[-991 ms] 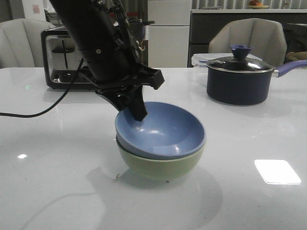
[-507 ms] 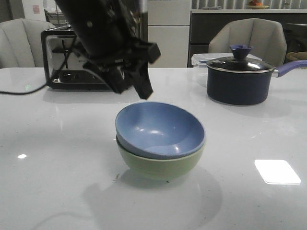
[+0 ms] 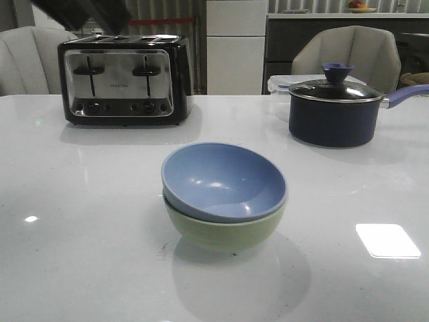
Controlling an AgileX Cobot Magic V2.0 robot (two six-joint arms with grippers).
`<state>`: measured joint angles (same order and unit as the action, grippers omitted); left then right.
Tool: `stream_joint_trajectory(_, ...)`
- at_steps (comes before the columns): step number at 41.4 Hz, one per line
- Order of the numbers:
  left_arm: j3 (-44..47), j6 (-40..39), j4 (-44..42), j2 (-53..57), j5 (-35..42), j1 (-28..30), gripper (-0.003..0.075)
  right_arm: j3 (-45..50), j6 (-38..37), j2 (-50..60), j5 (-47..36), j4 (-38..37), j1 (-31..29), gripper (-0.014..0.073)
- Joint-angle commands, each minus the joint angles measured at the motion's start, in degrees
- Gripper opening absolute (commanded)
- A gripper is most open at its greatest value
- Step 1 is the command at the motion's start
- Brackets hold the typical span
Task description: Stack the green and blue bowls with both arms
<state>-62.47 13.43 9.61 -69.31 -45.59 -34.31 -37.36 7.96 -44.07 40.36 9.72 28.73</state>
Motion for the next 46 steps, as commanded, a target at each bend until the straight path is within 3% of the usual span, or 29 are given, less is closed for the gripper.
stream_joint_trajectory(1, 3.2, 0.1, 0.4, 7.0, 3.0, -0.4, 0.0421, -1.8, 0.6, 0.4, -3.3, 0.0, 0.1, 0.0416)
stream_joint_trajectory(19, 20.8, -0.3, -3.9, 29.0, 1.2, -0.4, 0.0421, -1.8, 0.6, 0.4, -3.2, 0.0, 0.1, 0.0416)
stream_joint_trajectory(30, 23.0, -3.9, -3.9, 31.5, 1.2, -0.4, 0.0414, -1.8, 0.6, 0.4, -2.9, -1.9, 0.1, 0.0415)
stream_joint_trajectory(36, 23.0, -3.9, -3.9, 31.5, 1.3, -0.4, 0.0355, -1.8, 0.6, 0.4, -2.3, -2.9, 0.1, 0.0408)
stream_joint_trajectory(40, 23.0, -3.8, -3.9, 31.5, 1.3, -0.4, 0.0291, -1.8, 0.6, 0.0, -2.2, -2.9, 0.1, 0.0332)
stream_joint_trajectory(46, 23.0, -3.8, -3.9, 31.5, 1.3, -0.4, 0.0167, -1.8, 0.6, 0.1, -2.2, -2.9, 0.1, 0.0128)
